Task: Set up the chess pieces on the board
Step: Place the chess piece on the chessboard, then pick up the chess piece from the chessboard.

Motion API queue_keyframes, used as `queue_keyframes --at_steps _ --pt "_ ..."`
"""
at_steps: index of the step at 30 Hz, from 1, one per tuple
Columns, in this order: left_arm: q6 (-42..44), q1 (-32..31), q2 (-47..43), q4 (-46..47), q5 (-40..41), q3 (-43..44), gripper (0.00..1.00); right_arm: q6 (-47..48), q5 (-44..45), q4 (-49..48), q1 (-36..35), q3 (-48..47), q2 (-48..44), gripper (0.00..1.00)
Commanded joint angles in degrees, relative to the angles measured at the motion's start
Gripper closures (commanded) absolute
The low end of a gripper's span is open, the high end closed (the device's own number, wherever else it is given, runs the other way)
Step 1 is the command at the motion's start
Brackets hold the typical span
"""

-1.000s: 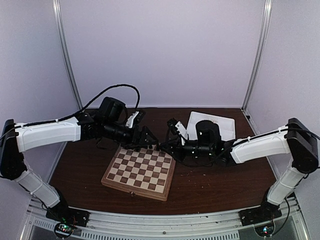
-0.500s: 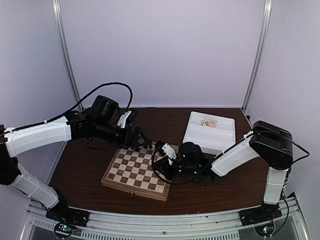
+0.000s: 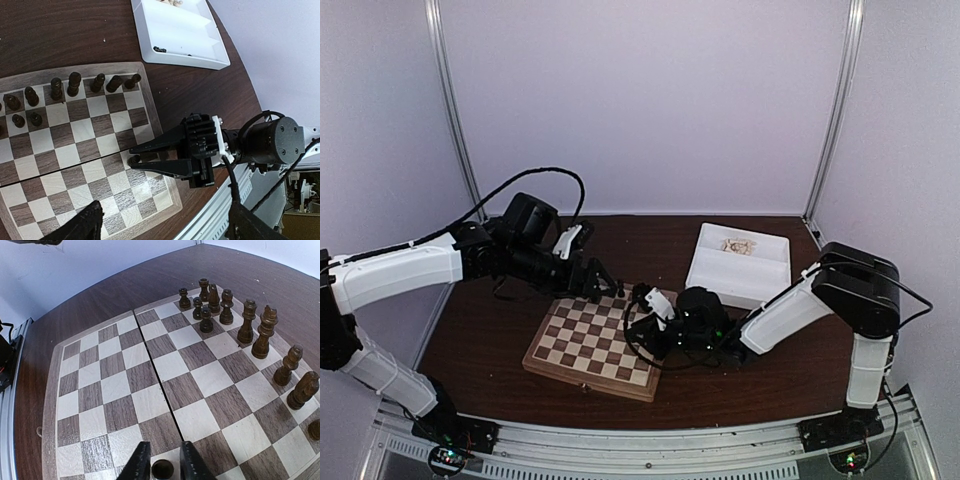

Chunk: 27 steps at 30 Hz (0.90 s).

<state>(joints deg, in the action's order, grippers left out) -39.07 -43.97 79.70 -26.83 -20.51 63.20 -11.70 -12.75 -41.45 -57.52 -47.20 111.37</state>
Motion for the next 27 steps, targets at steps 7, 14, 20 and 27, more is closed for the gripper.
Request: queue_keyframes --at_steps 7,14,20,27 --pt "3.17 0.42 0.98 -0.55 2.31 -0.47 0.13 0.99 2.55 1.12 -0.50 1.36 -2.68 0.58" --pt "5.93 -0.05 3.33 -2.57 5.55 -0.78 0.18 1.37 4.33 5.73 -0.49 3.11 -12.04 0.51" --pt "8.64 -4.67 8.18 -7.36 12.46 3.15 0.20 2.90 12.07 18.87 -0.40 1.81 -19.78 0.49" --pt "8.92 -10.40 14.70 -10.81 21.68 7.79 0.27 1.24 30.93 30.33 -0.05 1.23 -26.38 0.46"
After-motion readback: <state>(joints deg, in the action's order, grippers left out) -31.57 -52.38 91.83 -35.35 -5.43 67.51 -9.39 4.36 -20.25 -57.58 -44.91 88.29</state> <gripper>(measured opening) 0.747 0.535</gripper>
